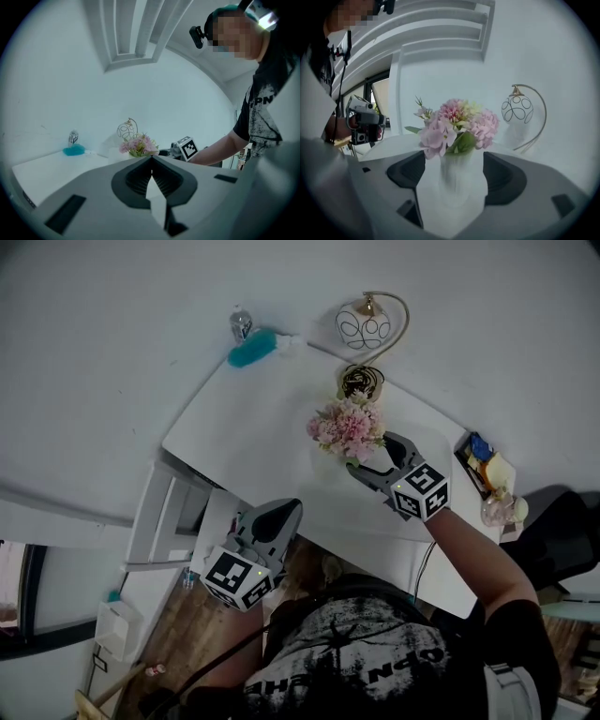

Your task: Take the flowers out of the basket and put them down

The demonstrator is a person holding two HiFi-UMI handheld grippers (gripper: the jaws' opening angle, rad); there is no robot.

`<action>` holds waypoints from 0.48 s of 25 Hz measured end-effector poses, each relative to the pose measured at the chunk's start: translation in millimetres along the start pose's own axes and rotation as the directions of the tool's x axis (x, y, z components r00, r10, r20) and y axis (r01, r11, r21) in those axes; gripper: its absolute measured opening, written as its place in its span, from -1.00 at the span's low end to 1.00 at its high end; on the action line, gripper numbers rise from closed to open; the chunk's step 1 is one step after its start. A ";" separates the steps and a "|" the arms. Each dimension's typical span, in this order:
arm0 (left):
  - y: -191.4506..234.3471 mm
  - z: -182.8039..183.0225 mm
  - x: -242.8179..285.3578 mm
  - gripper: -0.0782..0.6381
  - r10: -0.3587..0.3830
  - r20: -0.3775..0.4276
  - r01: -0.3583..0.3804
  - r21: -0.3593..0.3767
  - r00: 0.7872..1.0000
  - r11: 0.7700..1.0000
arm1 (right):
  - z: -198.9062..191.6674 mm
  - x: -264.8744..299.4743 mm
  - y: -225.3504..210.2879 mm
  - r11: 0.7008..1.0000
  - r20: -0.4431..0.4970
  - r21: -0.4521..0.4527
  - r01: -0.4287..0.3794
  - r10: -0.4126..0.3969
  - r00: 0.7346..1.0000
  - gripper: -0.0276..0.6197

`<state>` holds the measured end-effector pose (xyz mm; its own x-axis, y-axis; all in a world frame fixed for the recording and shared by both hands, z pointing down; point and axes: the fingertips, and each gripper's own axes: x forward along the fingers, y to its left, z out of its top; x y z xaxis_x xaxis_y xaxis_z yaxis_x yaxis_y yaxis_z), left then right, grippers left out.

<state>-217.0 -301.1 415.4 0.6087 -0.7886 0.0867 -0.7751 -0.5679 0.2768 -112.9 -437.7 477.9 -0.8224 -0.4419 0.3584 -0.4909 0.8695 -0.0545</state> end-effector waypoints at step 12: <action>13.0 -2.5 -0.1 -0.74 0.037 -0.009 -0.037 -0.003 0.999 0.999 | -16.3 42.0 -7.6 0.998 0.055 0.054 -0.028 0.025 0.998 0.24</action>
<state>-226.7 -307.8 421.3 0.5811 -0.8070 0.1051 -0.7967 -0.5376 0.2762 -139.1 -459.3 508.6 -0.8490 -0.4314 0.3049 -0.4826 0.8683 -0.1151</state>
